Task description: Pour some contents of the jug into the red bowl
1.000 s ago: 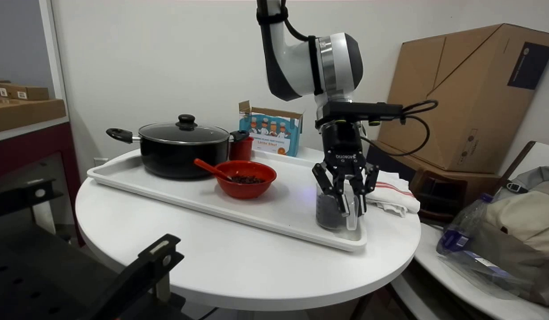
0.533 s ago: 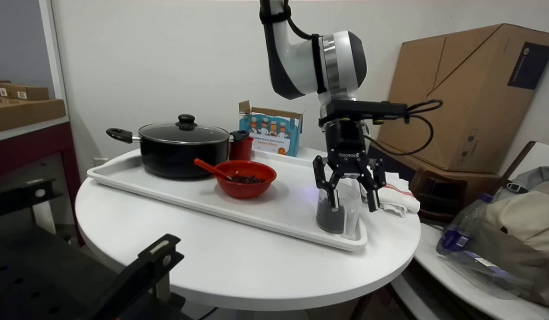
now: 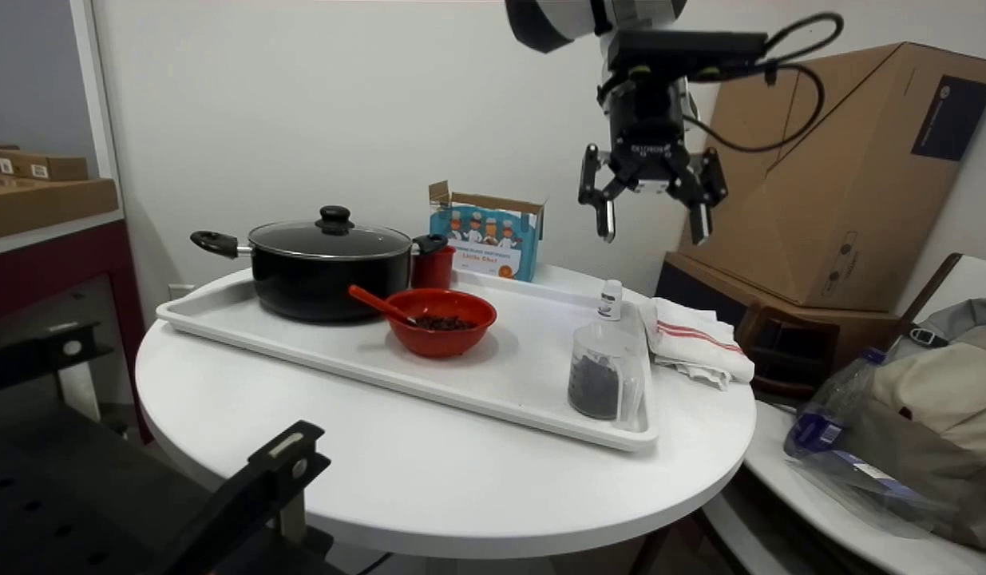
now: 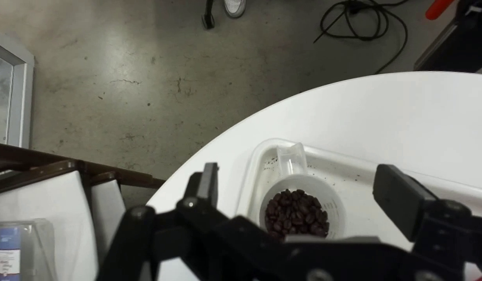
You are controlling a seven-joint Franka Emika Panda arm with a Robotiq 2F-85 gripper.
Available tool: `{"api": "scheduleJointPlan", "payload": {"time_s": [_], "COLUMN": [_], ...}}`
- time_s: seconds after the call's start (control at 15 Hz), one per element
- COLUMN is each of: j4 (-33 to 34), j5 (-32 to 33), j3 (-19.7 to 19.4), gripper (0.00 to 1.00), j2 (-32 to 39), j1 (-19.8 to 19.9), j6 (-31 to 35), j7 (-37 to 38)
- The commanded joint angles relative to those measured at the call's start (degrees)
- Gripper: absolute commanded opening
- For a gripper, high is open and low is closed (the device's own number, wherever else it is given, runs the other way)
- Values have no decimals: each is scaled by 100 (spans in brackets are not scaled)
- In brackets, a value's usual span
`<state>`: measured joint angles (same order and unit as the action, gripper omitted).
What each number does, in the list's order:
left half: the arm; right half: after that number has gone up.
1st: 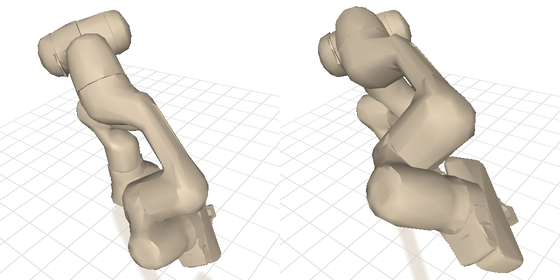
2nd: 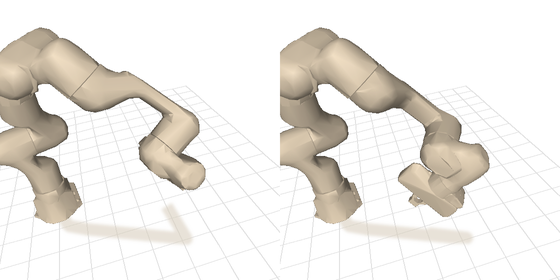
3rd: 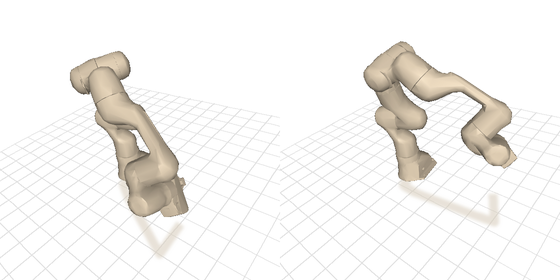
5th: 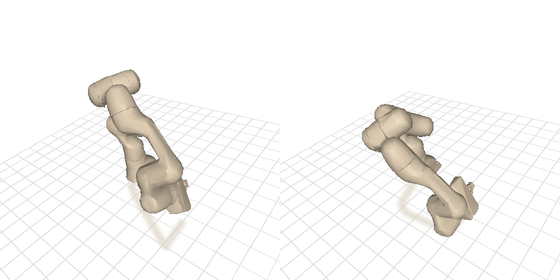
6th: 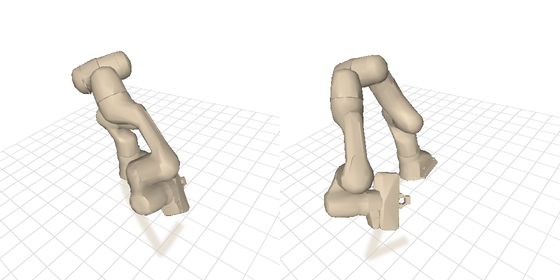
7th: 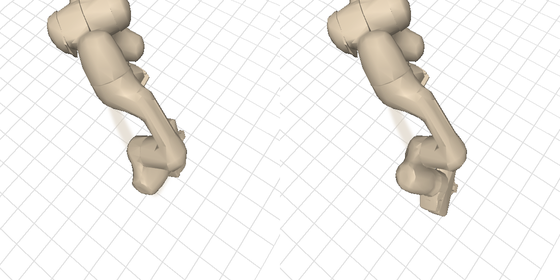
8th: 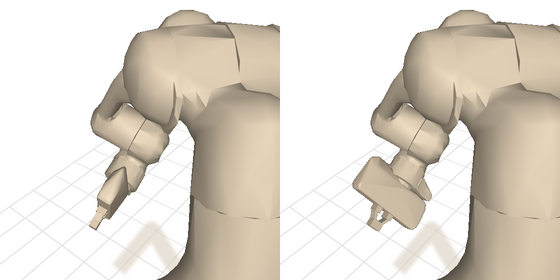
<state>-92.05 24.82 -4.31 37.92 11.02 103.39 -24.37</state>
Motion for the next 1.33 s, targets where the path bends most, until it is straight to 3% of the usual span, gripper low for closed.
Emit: {"api": "scheduleJointPlan", "payload": {"time_s": [0.0, 0.2, 0.6, 0.93, 1.0, 1.27], "j4": [-437, -799, -2173, -3367, -2745, -3208], "j5": [-288, -390, -1023, -1635, -1380, -1473], "j3": [22, 81, 261, 382, 334, 374], "gripper": [100, 100, 100, 100, 100, 100], "j2": [-1009, -1772, -3215, -4043, -3574, -3896], "j1": [-249, -479, -774, -906, -899, -935], "j6": [-427, -438, 581, 1678, 1252, 1512], "j7": [478, 1066, 2234, 1940, 2112, 2090]}}
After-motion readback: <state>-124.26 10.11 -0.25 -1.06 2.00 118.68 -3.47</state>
